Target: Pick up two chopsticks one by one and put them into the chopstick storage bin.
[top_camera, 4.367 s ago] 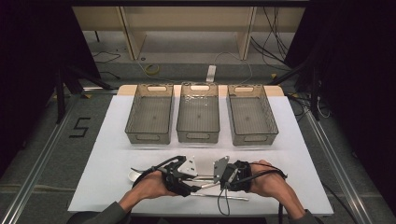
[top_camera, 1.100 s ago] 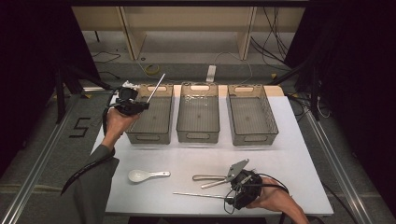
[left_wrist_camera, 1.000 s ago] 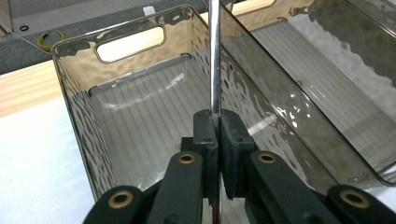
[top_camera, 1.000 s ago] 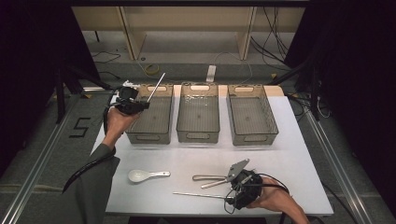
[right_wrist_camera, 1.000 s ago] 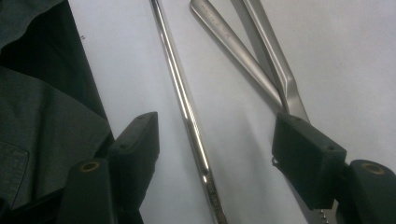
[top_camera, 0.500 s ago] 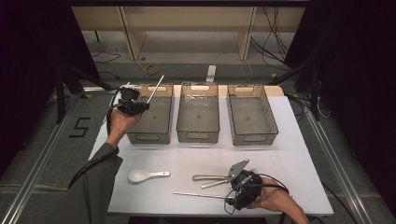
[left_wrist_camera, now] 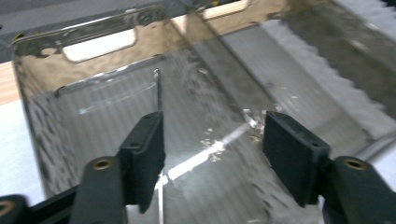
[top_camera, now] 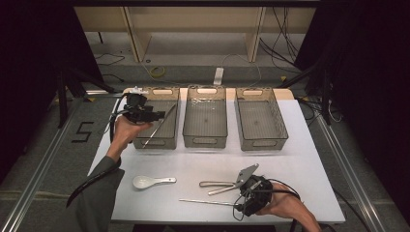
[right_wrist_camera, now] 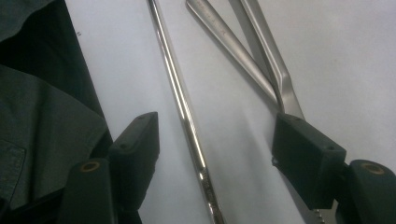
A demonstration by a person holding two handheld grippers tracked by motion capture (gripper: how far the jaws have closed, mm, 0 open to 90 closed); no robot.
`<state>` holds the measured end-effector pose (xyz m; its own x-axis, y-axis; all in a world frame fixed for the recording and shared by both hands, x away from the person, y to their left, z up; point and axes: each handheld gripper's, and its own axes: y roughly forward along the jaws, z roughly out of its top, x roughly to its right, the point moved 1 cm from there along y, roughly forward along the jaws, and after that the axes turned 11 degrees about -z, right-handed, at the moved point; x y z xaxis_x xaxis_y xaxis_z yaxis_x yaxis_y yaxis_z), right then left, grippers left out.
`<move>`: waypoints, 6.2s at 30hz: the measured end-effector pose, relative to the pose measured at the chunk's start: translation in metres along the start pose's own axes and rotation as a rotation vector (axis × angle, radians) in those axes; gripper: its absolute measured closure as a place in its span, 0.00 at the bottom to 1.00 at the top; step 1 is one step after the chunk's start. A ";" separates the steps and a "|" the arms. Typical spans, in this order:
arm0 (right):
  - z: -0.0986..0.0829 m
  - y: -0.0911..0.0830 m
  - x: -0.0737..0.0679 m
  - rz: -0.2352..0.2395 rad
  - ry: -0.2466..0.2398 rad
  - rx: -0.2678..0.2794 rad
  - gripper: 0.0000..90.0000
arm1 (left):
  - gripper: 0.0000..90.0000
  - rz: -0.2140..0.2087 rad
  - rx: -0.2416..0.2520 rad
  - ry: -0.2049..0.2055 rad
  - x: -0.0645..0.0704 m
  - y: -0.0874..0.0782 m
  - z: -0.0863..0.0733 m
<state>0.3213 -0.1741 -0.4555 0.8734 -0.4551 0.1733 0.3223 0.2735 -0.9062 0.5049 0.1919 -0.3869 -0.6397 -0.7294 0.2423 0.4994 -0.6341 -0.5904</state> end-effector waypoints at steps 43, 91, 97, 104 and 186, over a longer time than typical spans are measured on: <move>0.014 0.015 -0.007 0.028 -0.113 -0.164 0.76 | 0.19 -0.205 0.141 0.127 0.106 -0.030 -0.095; 0.017 -0.017 0.003 -0.104 -0.204 -0.088 0.95 | 0.21 -0.235 0.010 0.256 0.130 -0.013 -0.100; 0.024 -0.024 0.008 -0.125 -0.193 -0.061 0.95 | 0.21 -0.261 -0.023 0.285 0.138 -0.007 -0.099; 0.041 -0.026 0.010 -0.134 -0.227 -0.046 0.95 | 0.19 -0.288 -0.099 0.371 0.158 0.005 -0.097; 0.046 -0.052 0.022 -0.193 0.042 0.296 0.39 | 0.95 -0.255 -0.316 0.441 0.145 0.019 -0.075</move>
<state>0.3405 -0.1598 -0.3869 0.7724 -0.5550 0.3087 0.5771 0.4105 -0.7060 0.3777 0.0937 -0.4211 -0.9324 -0.3462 0.1042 0.1435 -0.6188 -0.7723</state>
